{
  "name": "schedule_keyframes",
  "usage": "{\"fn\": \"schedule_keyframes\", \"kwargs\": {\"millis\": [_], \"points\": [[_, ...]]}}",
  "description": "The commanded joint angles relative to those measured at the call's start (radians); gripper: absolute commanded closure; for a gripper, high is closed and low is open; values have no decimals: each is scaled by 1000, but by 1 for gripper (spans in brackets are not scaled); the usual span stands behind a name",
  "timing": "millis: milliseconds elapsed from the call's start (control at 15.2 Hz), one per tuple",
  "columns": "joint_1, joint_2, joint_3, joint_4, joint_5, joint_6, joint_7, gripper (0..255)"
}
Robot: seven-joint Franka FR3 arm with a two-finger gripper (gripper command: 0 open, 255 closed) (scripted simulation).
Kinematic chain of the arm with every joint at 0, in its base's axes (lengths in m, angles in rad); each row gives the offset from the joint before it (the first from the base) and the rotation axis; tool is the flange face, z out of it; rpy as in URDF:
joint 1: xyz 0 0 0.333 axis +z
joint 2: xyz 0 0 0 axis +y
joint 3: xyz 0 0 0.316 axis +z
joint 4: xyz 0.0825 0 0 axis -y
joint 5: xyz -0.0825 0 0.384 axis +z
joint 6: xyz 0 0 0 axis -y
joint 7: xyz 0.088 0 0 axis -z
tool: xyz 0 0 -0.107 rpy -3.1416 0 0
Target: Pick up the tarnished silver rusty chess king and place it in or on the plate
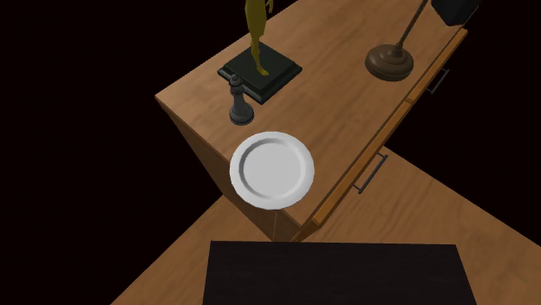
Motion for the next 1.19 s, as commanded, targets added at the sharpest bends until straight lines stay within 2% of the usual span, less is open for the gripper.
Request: {"fn": "schedule_keyframes", "kwargs": {"millis": [0, 594, 1122], "points": [[0, 0, 0, 0, 0, 0, 0, 0], [10, 222, 139, -25, 75, 232, 250, 0], [1, 501, 249, 58, 71, 416, 477, 0]]}}
